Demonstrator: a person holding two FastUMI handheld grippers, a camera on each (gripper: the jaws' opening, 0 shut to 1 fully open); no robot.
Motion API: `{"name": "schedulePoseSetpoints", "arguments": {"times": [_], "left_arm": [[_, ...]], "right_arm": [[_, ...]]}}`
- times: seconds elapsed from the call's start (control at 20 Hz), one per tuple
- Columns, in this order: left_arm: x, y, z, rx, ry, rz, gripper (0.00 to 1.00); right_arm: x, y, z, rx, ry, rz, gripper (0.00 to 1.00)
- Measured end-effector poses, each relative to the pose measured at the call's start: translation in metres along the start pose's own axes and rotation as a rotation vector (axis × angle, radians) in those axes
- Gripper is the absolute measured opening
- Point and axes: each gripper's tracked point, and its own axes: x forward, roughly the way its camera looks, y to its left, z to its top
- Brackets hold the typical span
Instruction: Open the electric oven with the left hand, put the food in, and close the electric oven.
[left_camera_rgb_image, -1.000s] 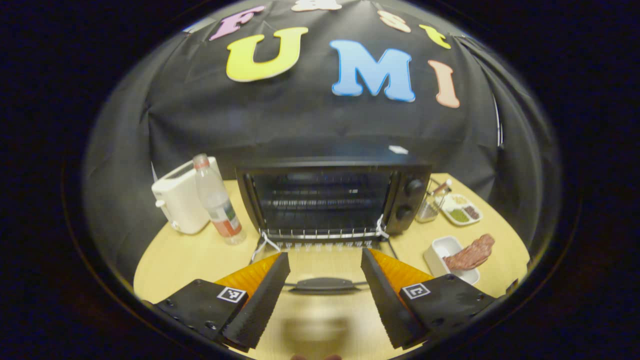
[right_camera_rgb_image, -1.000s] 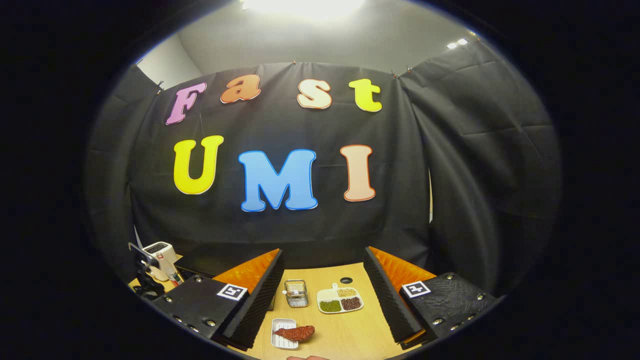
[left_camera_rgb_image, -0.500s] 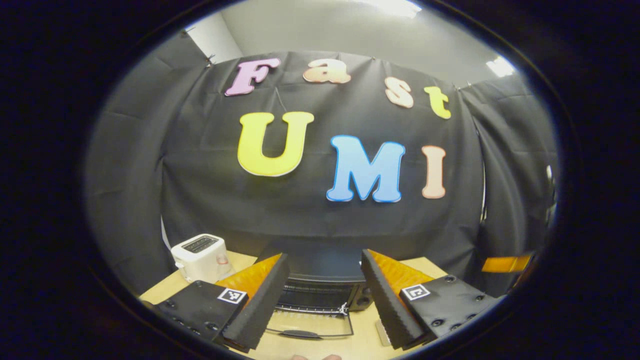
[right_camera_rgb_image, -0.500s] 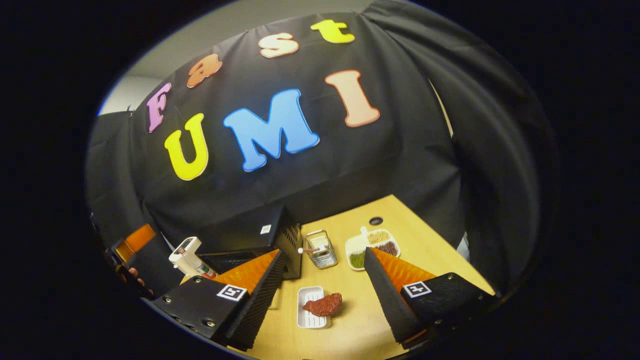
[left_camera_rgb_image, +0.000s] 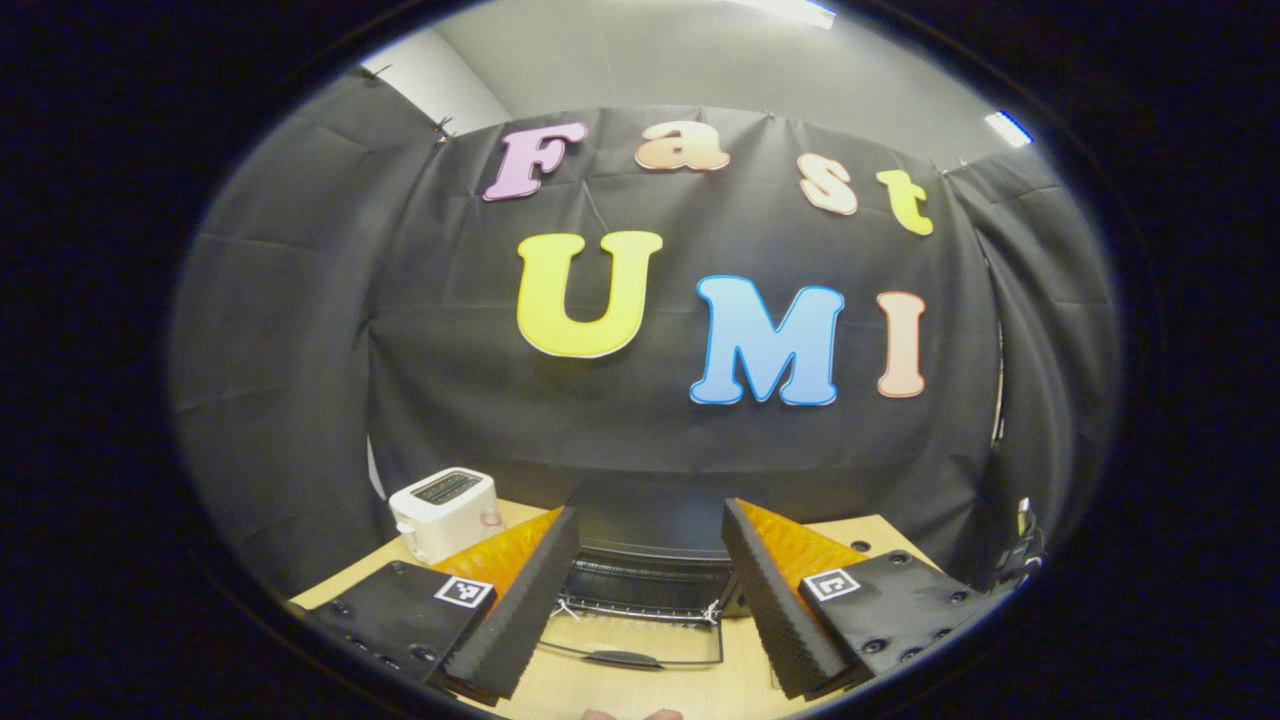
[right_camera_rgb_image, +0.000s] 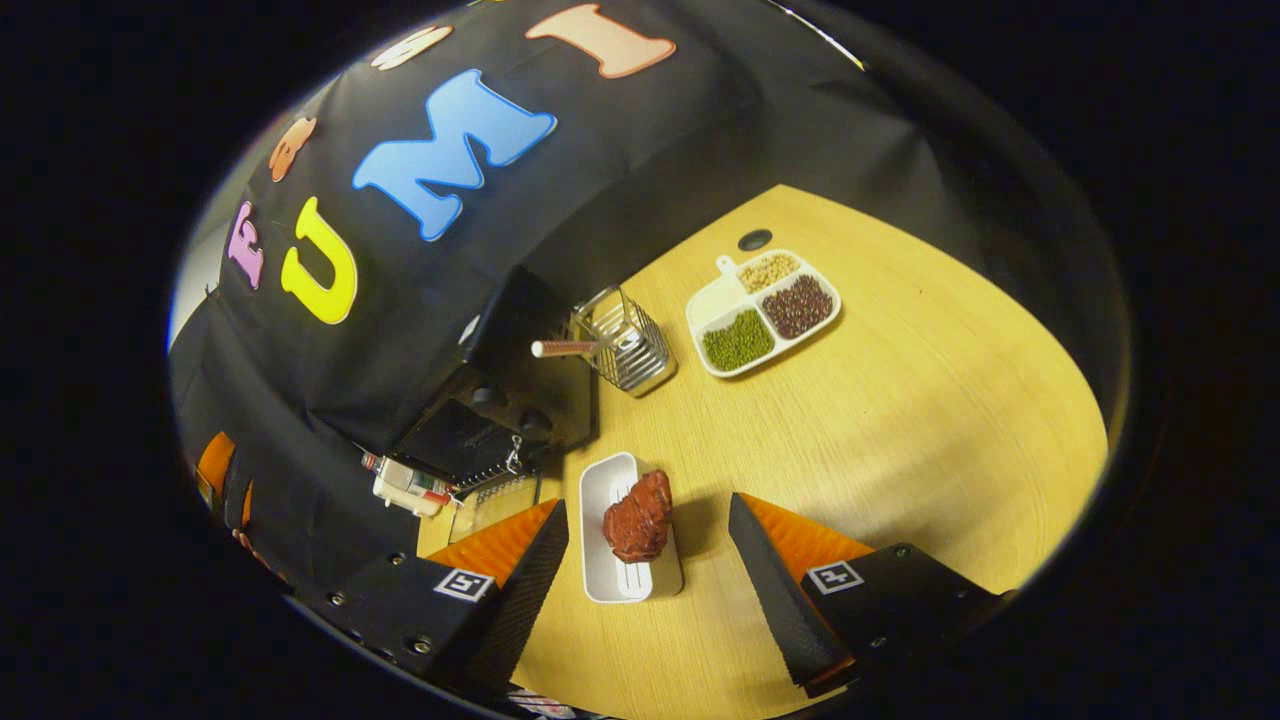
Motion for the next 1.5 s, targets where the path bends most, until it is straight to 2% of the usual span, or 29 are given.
{"name": "schedulePoseSetpoints", "arguments": {"times": [0.1,0.15,0.25,0.35,0.45,0.5,0.65,0.7,0.85,1.05,1.3,1.5], "left_arm": [[-0.004,0.002,-0.003,-0.010,0.012,0.028,0.97],[-0.005,0.003,-0.005,-0.015,0.020,0.043,1.00],[-0.011,0.006,-0.006,-0.024,0.027,0.075,1.00],[-0.016,0.009,-0.003,-0.019,0.016,0.104,1.00],[-0.018,0.010,0.002,-0.006,0.003,0.114,1.00],[-0.020,0.011,0.003,0.001,0.001,0.112,1.00],[-0.015,0.017,0.007,0.016,0.000,0.098,1.00],[-0.013,0.019,0.009,0.010,-0.002,0.087,1.00],[0.002,0.022,0.008,-0.002,0.001,0.032,1.00],[0.021,0.036,0.016,-0.033,-0.016,-0.028,1.00],[0.031,0.053,0.032,-0.053,-0.044,-0.119,0.99],[0.031,0.067,0.034,0.004,-0.059,-0.180,0.99]], "right_arm": [[0.017,-0.002,-0.007,0.032,0.050,0.046,0.98],[0.025,-0.005,-0.008,0.041,0.066,0.054,0.98],[0.041,-0.005,-0.012,0.054,0.093,0.075,0.98],[0.052,-0.004,-0.018,0.080,0.130,0.094,0.83],[0.059,-0.002,-0.019,0.104,0.134,0.121,0.81],[0.059,-0.005,-0.014,0.128,0.123,0.107,0.48],[0.050,0.009,-0.007,0.172,0.099,0.136,0.18],[0.054,0.012,-0.005,0.174,0.092,0.128,0.12],[0.047,0.023,-0.003,0.184,0.075,0.133,0.11],[0.013,0.055,0.009,0.237,0.016,0.193,0.11],[-0.032,0.120,0.021,0.326,-0.074,0.325,0.11],[-0.029,0.175,0.023,0.381,-0.111,0.426,0.11]]}}
